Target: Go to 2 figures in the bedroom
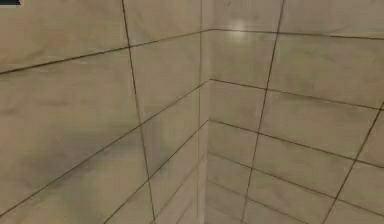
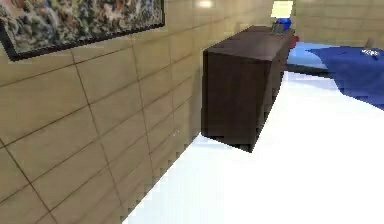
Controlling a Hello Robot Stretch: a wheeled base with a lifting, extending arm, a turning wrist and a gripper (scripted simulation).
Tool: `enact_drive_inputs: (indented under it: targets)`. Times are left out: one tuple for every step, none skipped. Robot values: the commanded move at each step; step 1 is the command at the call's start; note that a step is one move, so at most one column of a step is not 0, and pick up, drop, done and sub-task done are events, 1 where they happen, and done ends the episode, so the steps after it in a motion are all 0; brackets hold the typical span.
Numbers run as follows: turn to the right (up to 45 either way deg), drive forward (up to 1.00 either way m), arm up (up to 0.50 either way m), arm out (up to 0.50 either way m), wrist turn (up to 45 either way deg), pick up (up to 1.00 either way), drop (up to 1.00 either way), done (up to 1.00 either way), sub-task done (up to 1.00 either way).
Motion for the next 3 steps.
enact_drive_inputs:
  targets:
    - [45.0,0.00,0.00,0.00,0.0,0.00,0.00,0.00,0.00]
    - [45.0,0.00,0.00,0.00,0.0,0.00,0.00,0.00,0.00]
    - [27.0,0.00,0.00,0.00,0.0,0.00,0.00,0.00,0.00]
